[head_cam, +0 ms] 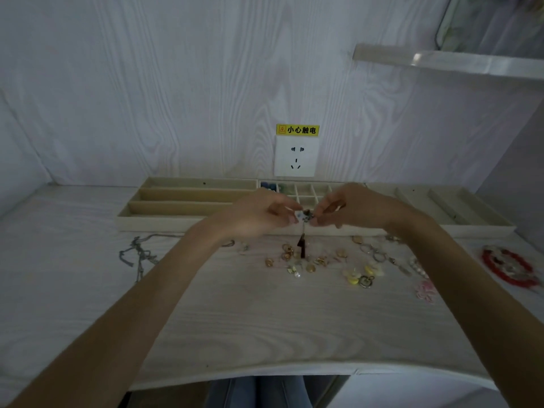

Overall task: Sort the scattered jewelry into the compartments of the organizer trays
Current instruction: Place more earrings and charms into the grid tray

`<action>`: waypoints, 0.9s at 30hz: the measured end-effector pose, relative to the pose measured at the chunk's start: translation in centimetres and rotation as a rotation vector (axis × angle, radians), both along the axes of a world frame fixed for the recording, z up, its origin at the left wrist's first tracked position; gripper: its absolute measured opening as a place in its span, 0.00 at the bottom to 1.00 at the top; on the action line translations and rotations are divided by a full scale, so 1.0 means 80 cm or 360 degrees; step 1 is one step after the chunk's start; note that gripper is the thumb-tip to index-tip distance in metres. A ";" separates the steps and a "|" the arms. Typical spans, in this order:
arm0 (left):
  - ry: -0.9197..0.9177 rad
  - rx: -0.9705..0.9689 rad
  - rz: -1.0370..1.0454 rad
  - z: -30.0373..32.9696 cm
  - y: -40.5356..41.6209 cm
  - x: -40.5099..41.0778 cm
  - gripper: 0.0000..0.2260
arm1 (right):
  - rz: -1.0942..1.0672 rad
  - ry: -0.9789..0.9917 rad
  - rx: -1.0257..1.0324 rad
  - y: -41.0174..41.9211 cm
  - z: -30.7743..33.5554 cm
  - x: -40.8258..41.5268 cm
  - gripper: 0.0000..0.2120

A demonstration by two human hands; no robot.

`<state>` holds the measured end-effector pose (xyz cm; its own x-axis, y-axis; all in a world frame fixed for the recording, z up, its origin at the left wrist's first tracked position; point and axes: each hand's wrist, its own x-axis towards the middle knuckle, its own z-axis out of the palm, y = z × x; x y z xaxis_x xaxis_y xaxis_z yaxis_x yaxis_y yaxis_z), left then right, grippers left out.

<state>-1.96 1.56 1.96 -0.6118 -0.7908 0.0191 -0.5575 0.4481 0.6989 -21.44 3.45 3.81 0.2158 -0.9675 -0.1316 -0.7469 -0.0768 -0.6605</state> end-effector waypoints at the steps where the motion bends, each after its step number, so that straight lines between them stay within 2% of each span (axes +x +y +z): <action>1: 0.0081 0.0015 0.0046 -0.001 -0.002 0.001 0.13 | -0.0002 -0.0052 -0.0006 -0.003 0.001 0.000 0.03; 5: 0.0379 -0.0096 0.0198 -0.006 -0.014 -0.003 0.10 | -0.0016 -0.0276 -0.0041 -0.016 0.004 0.000 0.06; 9: 0.0545 -0.0277 0.0282 -0.012 -0.034 -0.009 0.07 | -0.0081 -0.0511 -0.0095 -0.032 -0.004 0.004 0.07; 14: 0.0837 -0.0259 0.0336 -0.018 -0.043 -0.013 0.06 | -0.0134 -0.0650 -0.0094 -0.041 -0.028 0.002 0.14; 16: 0.0904 -0.0227 0.0350 -0.024 -0.043 -0.014 0.06 | -0.0036 -0.0588 -0.0065 -0.040 -0.039 0.002 0.13; 19: 0.0904 -0.0163 0.0361 -0.033 -0.041 -0.016 0.07 | 0.0069 -0.0390 -0.0219 -0.037 -0.054 0.006 0.08; 22: 0.0906 -0.0158 0.0386 -0.038 -0.041 -0.021 0.07 | 0.0065 -0.0477 -0.0313 -0.038 -0.061 0.012 0.07; 27: 0.0937 -0.0213 0.0564 -0.048 -0.045 -0.021 0.07 | -0.0144 -0.0228 -0.0678 -0.046 -0.071 0.010 0.06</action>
